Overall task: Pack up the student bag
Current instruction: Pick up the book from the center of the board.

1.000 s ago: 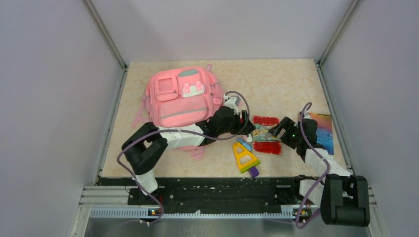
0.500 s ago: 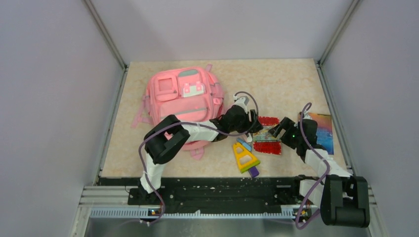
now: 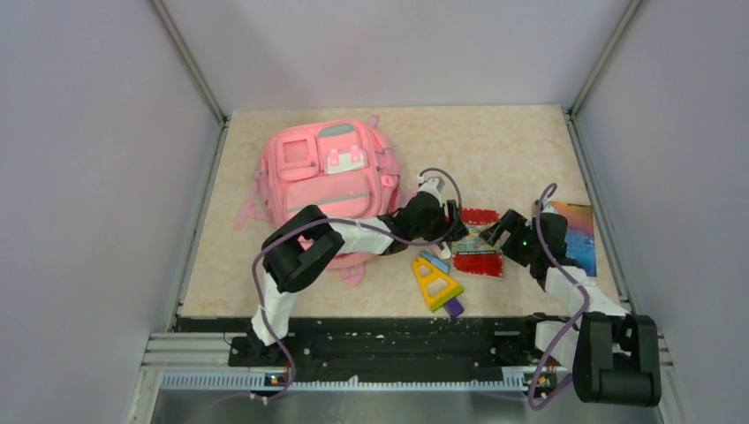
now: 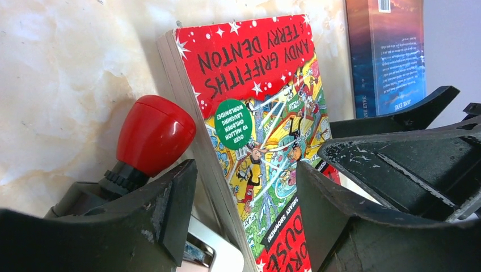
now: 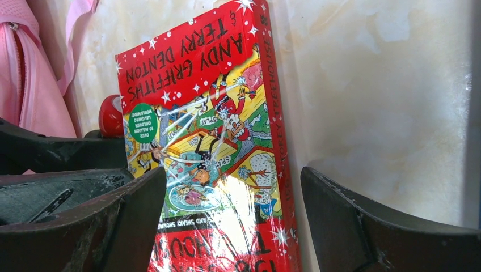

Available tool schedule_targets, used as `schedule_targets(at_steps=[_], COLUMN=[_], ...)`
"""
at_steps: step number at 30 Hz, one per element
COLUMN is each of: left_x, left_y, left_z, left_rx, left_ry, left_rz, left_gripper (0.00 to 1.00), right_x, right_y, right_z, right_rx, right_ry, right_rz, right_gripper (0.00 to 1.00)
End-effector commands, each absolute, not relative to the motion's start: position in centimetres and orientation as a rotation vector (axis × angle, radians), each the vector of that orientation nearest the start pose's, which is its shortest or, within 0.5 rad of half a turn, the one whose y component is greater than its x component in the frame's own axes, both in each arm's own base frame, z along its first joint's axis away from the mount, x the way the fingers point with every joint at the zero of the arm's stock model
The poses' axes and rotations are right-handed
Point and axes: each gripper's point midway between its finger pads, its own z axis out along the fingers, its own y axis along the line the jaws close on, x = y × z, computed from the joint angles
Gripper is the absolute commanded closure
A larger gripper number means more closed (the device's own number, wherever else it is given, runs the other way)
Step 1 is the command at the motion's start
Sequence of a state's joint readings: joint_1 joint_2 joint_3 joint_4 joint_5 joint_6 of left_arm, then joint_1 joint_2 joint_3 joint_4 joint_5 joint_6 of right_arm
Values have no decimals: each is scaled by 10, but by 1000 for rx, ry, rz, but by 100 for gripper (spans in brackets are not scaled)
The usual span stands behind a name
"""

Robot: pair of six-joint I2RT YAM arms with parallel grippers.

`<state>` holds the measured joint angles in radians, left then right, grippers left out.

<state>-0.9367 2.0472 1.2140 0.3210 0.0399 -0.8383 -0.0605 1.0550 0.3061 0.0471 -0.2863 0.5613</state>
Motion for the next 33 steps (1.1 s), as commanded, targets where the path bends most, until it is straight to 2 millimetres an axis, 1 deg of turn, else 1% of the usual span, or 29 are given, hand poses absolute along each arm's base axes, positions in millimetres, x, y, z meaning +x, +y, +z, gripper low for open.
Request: schedule_targets(at_steps=[1,3,5,9,13,16,19,22,25,28,33], left_x=[293,292,290,287,284,282,279,276,273,272,272], left_y=[-483,-486,-492,-506,-512,-514,-515,-516,-519,-523,-526], left_z=[67,71,82,119,156,178,194,201,202,193,169], left_rx=[152,154,156,168,183,186,186,189,201,210,203], left_ry=[2265,2256,2229,2149,2066,2014,1966,1936,1925,1944,2003], left_rz=[-1112,-1139,-1198,-1329,-1402,-1443,-1480,-1495,-1510,-1511,-1497], left_gripper=[31,31,32,32,33,33,33,33,33,33,34], right_x=[268,268,268,267,268,268,268,268,268,269,269], right_y=[58,58,59,60,60,60,60,59,59,59,60], right_z=[36,36,36,34,34,34,34,34,33,33,32], right_rx=[546,544,544,541,540,542,543,543,543,544,543], right_ry=[2257,2255,2257,2263,2264,2265,2266,2265,2267,2271,2277], right_rz=[600,602,605,611,610,611,611,609,608,608,610], right_gripper=[14,14,14,14,14,14,14,14,14,14,14])
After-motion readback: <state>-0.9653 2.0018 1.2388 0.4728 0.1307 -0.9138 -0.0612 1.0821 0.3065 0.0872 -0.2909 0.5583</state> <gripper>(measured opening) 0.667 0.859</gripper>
